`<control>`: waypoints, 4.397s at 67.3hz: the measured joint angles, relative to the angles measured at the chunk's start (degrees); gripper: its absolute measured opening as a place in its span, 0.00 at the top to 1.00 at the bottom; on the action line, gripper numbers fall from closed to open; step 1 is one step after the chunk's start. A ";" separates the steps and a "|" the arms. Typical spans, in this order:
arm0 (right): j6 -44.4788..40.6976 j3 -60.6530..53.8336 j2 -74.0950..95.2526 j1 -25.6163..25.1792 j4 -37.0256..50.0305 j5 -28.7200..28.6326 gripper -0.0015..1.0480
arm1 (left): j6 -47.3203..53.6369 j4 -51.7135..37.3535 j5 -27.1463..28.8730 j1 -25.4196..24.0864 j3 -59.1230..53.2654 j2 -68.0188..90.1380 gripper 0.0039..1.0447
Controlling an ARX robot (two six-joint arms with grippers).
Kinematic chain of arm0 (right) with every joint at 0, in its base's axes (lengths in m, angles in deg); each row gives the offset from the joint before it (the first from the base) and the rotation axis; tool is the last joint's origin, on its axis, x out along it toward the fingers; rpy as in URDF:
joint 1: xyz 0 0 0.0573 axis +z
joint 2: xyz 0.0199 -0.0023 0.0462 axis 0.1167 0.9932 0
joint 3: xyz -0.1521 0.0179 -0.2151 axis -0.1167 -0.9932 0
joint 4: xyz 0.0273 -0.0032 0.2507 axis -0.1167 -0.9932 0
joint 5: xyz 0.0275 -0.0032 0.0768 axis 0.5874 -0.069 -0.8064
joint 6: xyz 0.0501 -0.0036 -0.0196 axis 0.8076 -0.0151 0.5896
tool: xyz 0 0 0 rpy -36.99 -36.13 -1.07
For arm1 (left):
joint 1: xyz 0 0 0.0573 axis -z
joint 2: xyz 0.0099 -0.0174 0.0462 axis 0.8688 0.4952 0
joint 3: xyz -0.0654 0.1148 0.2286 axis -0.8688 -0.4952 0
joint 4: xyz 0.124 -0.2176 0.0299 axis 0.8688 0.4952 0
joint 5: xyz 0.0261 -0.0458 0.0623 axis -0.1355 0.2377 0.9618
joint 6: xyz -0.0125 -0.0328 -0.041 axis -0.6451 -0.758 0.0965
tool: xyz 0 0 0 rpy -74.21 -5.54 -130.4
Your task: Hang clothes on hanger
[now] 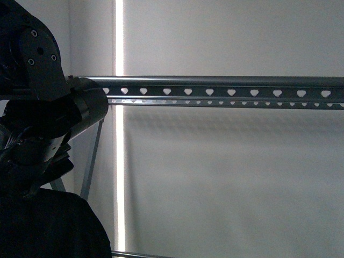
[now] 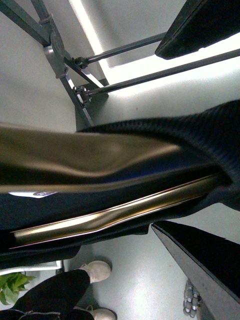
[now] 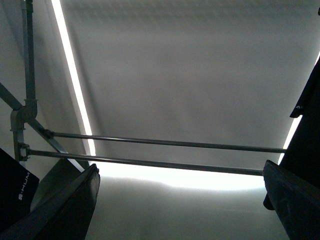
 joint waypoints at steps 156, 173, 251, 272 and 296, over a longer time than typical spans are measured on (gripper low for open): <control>0.00 0.00 0.00 0.00 0.00 0.02 0.07 | 61.33 -58.60 -36.63 3.76 -34.93 -29.33 0.97; 0.00 0.00 0.00 0.00 0.00 0.00 0.07 | 76.83 -56.33 -60.11 -2.47 -41.42 -35.82 0.97; 0.00 0.00 0.00 0.00 0.00 0.00 0.07 | 124.23 -53.16 -90.03 5.95 -16.90 -13.99 0.97; 0.00 0.00 0.00 0.00 0.00 0.02 0.07 | 135.34 -45.64 -86.31 8.90 -15.63 -12.00 0.97; 0.00 0.00 0.00 0.00 0.00 0.00 0.07 | 142.68 -43.60 -84.89 9.01 -13.66 -11.04 0.97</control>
